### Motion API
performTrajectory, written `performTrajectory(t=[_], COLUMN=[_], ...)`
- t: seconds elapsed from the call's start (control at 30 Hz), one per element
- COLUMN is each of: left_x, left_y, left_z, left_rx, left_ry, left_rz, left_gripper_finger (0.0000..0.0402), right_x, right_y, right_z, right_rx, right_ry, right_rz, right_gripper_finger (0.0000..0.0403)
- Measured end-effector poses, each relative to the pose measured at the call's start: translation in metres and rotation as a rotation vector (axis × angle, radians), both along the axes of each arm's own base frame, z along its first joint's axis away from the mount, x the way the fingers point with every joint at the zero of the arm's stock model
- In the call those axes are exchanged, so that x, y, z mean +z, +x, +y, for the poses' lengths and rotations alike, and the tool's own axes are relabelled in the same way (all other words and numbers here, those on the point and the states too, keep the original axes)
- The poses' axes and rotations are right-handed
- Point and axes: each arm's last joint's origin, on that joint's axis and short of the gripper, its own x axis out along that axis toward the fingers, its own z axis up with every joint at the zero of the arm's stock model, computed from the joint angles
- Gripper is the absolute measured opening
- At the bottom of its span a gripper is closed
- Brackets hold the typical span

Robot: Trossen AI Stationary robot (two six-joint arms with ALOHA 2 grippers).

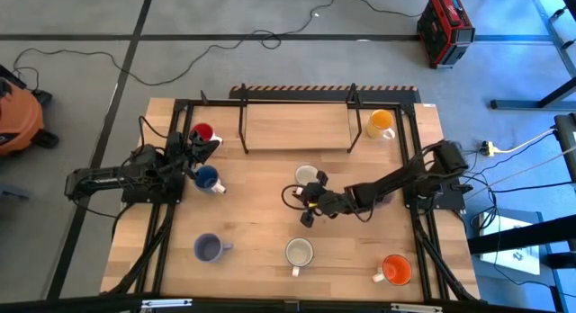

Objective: Place coffee mugs
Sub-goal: Put the top blue patterned mug on the shelf

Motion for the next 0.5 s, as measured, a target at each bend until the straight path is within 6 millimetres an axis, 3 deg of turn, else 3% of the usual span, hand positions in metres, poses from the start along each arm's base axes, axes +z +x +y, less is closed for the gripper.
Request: performTrajectory(t=[0.23,0.5], left_x=[-0.001,-0.002], left_y=[0.000,0.001], left_z=[0.000,0.000], left_rx=[-0.004,-0.011], left_ry=[0.000,0.002], left_rz=[0.011,0.017], left_gripper_finger=[0.0015,0.0015], right_x=[0.011,-0.001], right_y=[0.001,0.017], right_z=[-0.011,-0.039], right_rx=[0.177,0.366], right_ry=[0.017,-0.043], right_rz=[0.013,-0.050], right_gripper_finger=[0.0005,0.0004])
